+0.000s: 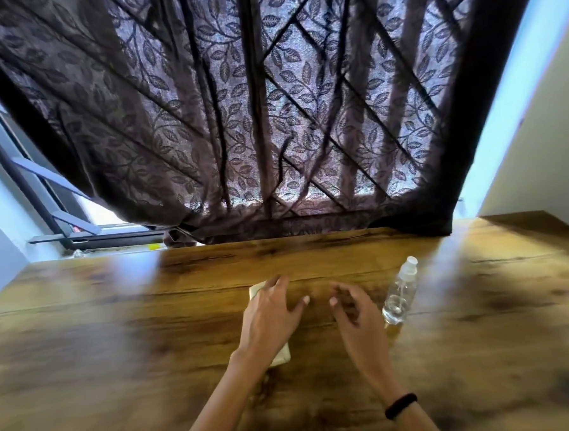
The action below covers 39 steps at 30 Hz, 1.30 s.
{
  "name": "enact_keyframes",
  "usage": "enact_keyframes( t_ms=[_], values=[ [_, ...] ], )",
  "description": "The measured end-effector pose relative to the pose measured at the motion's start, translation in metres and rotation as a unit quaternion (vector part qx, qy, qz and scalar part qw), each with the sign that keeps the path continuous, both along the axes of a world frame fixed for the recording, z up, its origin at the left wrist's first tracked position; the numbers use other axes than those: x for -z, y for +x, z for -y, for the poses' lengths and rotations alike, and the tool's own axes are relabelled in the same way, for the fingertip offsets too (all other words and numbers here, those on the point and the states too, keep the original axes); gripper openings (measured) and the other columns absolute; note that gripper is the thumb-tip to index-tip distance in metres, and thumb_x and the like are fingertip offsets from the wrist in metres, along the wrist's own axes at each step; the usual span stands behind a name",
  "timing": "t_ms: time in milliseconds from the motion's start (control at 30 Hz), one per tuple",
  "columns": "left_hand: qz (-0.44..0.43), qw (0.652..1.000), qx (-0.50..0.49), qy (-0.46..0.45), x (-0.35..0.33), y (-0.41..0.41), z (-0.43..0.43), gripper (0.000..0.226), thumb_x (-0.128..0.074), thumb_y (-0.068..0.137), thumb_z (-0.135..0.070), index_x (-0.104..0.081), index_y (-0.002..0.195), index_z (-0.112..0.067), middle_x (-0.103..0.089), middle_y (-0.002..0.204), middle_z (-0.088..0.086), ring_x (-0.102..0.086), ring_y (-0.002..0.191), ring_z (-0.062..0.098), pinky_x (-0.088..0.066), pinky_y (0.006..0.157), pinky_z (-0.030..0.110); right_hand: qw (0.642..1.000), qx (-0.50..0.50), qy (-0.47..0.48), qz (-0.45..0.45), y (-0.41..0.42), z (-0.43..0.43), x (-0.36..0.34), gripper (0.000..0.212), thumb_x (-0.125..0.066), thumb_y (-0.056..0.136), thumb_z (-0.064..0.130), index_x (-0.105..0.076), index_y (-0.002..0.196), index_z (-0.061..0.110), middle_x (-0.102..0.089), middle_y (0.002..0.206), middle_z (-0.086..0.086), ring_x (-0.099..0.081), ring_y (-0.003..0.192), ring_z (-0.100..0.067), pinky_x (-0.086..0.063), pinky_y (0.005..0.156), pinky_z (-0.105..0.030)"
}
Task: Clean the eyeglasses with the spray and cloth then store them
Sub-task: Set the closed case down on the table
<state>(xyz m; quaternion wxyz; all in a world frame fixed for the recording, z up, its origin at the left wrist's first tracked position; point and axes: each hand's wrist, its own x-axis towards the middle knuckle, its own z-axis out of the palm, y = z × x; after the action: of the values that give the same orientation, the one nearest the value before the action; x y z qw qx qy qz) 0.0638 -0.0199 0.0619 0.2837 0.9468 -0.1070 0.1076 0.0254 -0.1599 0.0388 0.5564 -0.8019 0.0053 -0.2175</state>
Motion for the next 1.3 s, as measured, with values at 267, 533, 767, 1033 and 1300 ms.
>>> enact_keyframes(
  t_ms=[267, 533, 767, 1033, 1300],
  values=[
    [-0.077, 0.975, 0.184, -0.096, -0.009, 0.008, 0.067, 0.049, -0.060, 0.087, -0.032, -0.045, 0.132, -0.021, -0.060, 0.126, 0.001, -0.057, 0.099, 0.003, -0.037, 0.083, 0.006, 0.967, 0.212, 0.108, 0.097, -0.023, 0.050, -0.003, 0.016, -0.058, 0.086, 0.016, -0.051, 0.099, 0.023, -0.054, 0.096, 0.000, -0.053, 0.080, -0.002, -0.047, 0.064, -0.012],
    [-0.138, 0.947, 0.249, -0.145, 0.000, 0.000, 0.113, 0.054, -0.062, 0.086, -0.021, -0.041, 0.136, -0.014, -0.055, 0.132, 0.002, -0.056, 0.110, 0.009, -0.040, 0.088, 0.013, 0.985, 0.139, 0.075, -0.070, -0.030, 0.071, 0.014, 0.045, -0.055, 0.087, 0.030, -0.041, 0.130, 0.021, -0.046, 0.124, 0.003, -0.050, 0.096, 0.004, -0.043, 0.067, -0.013],
    [-0.138, 0.947, 0.231, -0.177, 0.002, 0.003, 0.103, 0.056, -0.061, 0.087, -0.016, -0.037, 0.138, -0.013, -0.053, 0.134, 0.003, -0.057, 0.113, 0.011, -0.043, 0.092, 0.018, 0.985, 0.124, 0.087, -0.085, -0.021, 0.058, 0.010, 0.048, -0.054, 0.089, 0.024, -0.038, 0.134, 0.019, -0.049, 0.130, -0.004, -0.053, 0.109, -0.016, -0.051, 0.089, -0.037],
    [-0.082, 0.951, 0.106, -0.279, -0.006, 0.027, 0.050, 0.055, -0.067, 0.081, -0.014, -0.045, 0.131, -0.018, -0.061, 0.119, -0.004, -0.059, 0.090, -0.002, -0.045, 0.065, 0.000, 0.996, 0.025, 0.058, -0.058, 0.031, 0.010, -0.010, 0.040, -0.054, 0.088, 0.005, -0.047, 0.122, 0.026, -0.052, 0.119, -0.003, -0.054, 0.107, -0.018, -0.049, 0.086, -0.030],
    [-0.080, 0.950, 0.015, -0.302, 0.000, 0.044, -0.003, 0.050, -0.068, 0.082, -0.019, -0.049, 0.129, -0.021, -0.061, 0.123, -0.005, -0.060, 0.095, 0.002, -0.049, 0.073, 0.012, 0.993, -0.070, 0.041, -0.090, 0.066, -0.034, -0.004, 0.029, -0.052, 0.090, 0.017, -0.051, 0.117, 0.024, -0.057, 0.120, -0.002, -0.055, 0.108, -0.016, -0.049, 0.092, -0.042]
  ],
)
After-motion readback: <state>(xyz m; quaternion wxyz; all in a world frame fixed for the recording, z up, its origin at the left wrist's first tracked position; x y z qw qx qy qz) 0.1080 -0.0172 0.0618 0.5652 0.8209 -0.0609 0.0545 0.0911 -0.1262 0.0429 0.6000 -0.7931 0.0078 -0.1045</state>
